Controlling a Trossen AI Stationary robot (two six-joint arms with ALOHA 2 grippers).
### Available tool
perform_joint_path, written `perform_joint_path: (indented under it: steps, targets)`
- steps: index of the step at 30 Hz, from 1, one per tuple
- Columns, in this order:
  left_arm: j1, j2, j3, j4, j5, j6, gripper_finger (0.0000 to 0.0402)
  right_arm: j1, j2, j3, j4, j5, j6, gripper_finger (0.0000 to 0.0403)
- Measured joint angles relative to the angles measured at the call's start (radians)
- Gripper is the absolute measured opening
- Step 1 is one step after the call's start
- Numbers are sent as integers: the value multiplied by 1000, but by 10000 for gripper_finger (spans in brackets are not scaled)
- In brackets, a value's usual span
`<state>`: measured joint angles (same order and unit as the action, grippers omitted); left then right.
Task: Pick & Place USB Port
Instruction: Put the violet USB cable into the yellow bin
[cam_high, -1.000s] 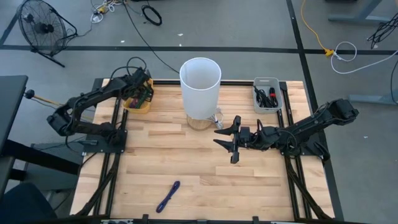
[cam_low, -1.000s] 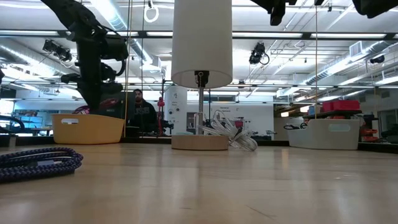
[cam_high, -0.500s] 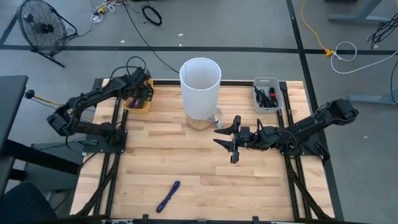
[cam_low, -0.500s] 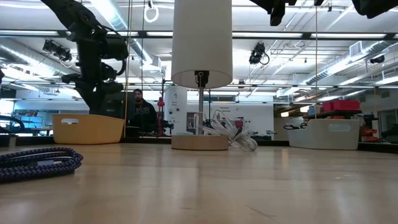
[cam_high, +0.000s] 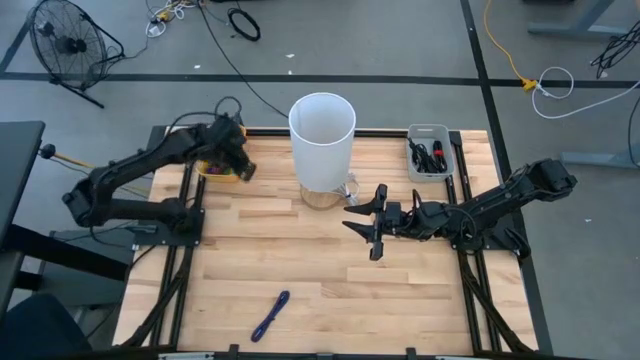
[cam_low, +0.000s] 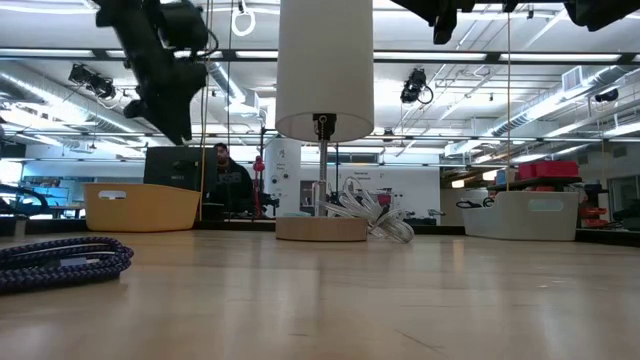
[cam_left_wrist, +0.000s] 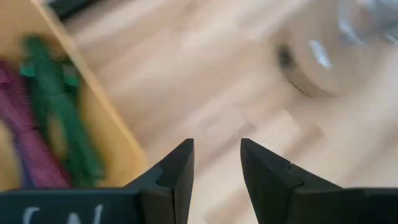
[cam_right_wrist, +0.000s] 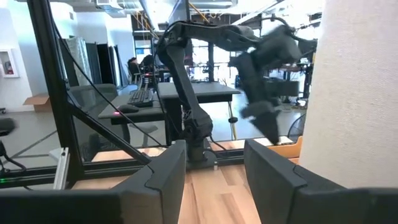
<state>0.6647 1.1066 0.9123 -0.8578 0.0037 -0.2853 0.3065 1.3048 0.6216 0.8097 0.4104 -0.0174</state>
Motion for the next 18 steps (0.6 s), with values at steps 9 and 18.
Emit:
perform_joint_path:
  steps: [9,18]
  targets:
    - [-486,-54,-3,-27,-34,-212,137,0,0,0,-6,0,0,165]
    - [-976,43,-3,2,-211,-650,137,0,0,0,-15,0,0,165]
